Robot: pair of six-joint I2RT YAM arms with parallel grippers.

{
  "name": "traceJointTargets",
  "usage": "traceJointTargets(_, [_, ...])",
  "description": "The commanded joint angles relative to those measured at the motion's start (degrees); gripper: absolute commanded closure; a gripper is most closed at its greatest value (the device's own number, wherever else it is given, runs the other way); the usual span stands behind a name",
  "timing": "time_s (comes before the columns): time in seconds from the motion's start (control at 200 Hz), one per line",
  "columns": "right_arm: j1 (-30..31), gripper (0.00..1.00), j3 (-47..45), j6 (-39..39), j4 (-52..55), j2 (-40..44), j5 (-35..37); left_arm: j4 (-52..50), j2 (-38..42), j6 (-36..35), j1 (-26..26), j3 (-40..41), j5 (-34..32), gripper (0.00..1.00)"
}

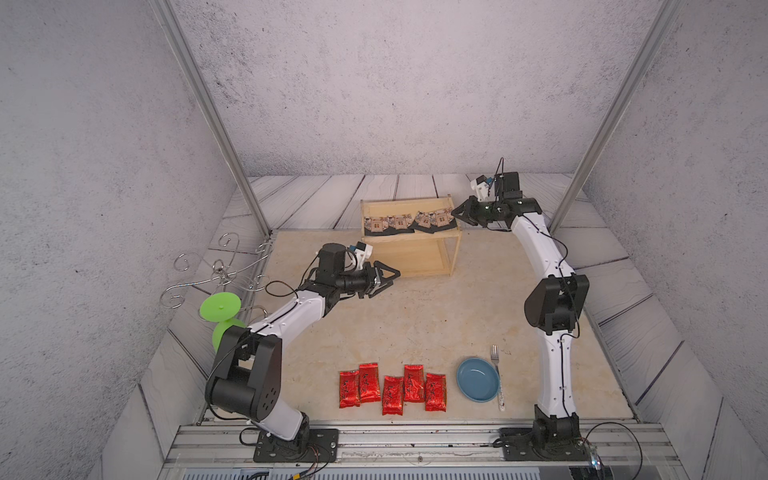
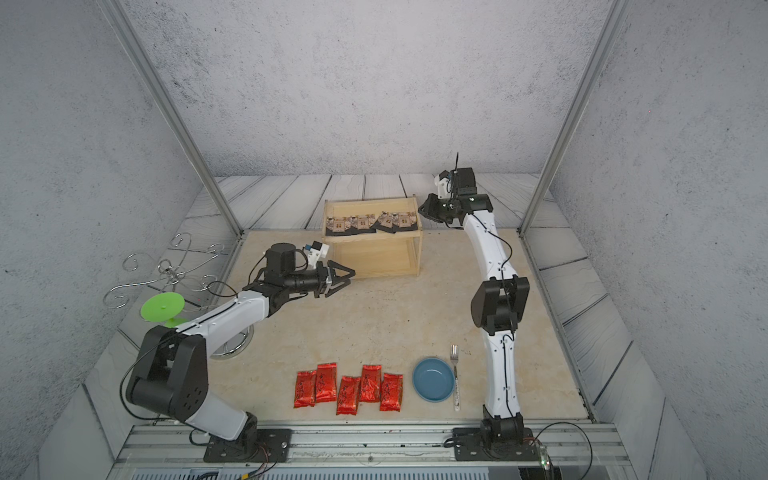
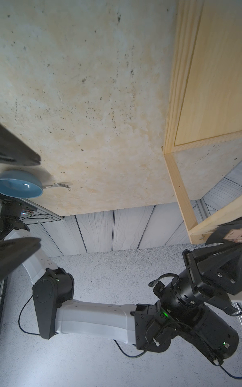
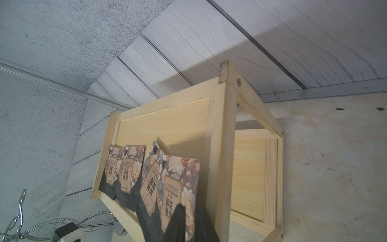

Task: Place the tea bags on the shelf by color
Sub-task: Place the tea bag on the shelf.

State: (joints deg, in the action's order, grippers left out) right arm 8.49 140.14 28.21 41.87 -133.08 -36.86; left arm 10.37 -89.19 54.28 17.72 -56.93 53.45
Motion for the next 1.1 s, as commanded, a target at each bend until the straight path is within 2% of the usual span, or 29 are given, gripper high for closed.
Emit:
traceJointTargets(0.0, [0.21, 0.83, 2.0, -2.43, 2.76, -0.39, 3.04, 1.64, -0.18, -0.05, -0.58, 0.49, 1.04, 0.4])
traceJointTargets(0.29, [0.53, 0.79, 5.41, -4.75, 5.4, 0.3, 7.31, 2.02, 0.07, 0.15, -0.75, 0.87, 1.0, 0.41])
traceJointTargets(0.771, [8.01, 0.8, -3.98, -10.42, 3.57, 8.43, 22.26, 2.24, 0.81, 0.36, -1.19, 1.51, 0.75, 0.41])
traceJointTargets(1.091, [8.65, 0.8, -2.67, -10.71, 4.35, 5.92, 24.34, 1.98, 2.17, 0.56, -2.16, 2.85, 0.41, 0.41])
